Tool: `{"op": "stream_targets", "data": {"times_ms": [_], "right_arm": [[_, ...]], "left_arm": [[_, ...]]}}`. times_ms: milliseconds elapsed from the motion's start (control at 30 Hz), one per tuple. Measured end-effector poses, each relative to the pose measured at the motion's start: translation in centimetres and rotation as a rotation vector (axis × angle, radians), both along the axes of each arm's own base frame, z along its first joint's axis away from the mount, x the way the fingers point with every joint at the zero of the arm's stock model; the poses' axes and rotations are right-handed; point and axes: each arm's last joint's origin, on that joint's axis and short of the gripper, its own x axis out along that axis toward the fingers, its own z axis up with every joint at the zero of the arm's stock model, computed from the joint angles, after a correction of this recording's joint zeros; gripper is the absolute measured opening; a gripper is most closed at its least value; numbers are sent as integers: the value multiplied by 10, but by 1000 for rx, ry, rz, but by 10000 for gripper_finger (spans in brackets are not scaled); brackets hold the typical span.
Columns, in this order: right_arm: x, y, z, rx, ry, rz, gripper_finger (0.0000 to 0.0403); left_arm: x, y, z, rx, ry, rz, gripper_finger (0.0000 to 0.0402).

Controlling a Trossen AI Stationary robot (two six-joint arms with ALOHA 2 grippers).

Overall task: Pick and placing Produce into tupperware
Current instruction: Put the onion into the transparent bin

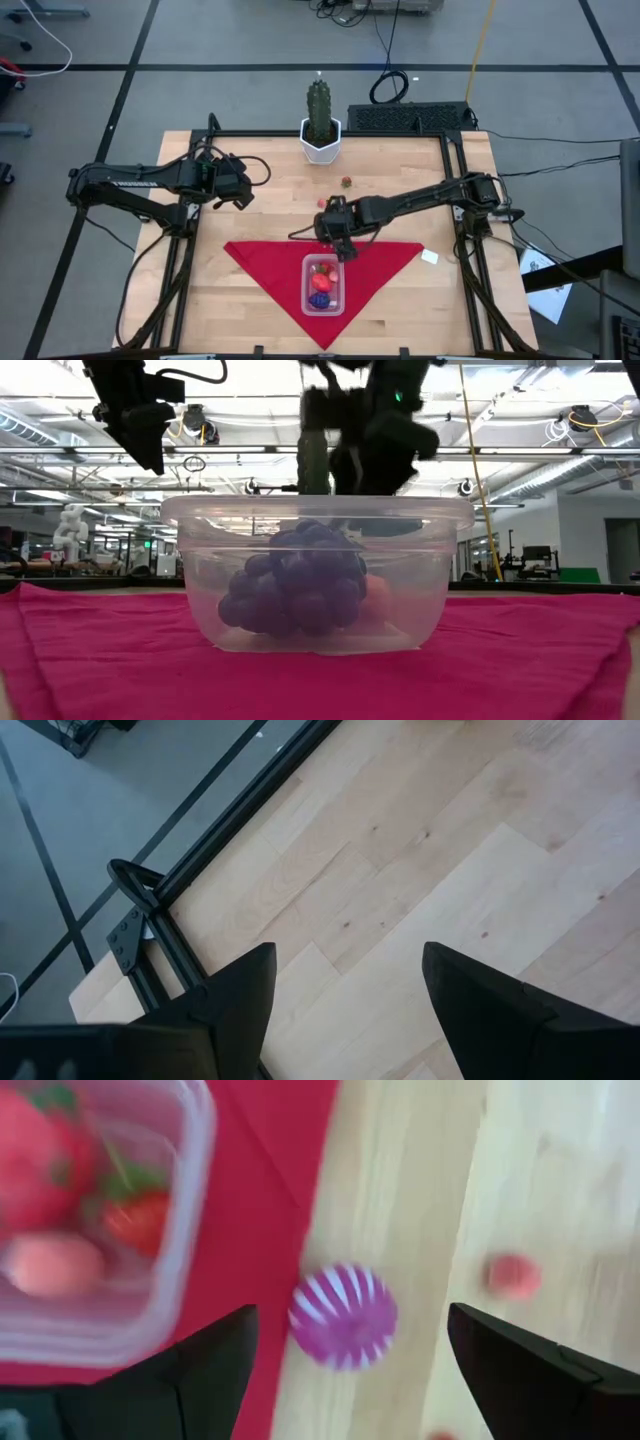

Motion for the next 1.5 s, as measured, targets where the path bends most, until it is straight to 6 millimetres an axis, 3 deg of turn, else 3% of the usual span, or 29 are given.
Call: {"op": "stream_targets", "data": {"times_ms": [233, 933, 1500], "right_arm": [[-9, -18, -19, -8, 81, -42, 318], [-12, -31, -41, 8, 54, -18, 318], [-5, -30, -40, 55, -29, 16, 318]], "left_arm": [[0, 0, 0, 0, 0, 0, 257], [0, 0, 0, 6, -4, 1, 258], [1, 0, 0, 9, -6, 2, 257]]}}
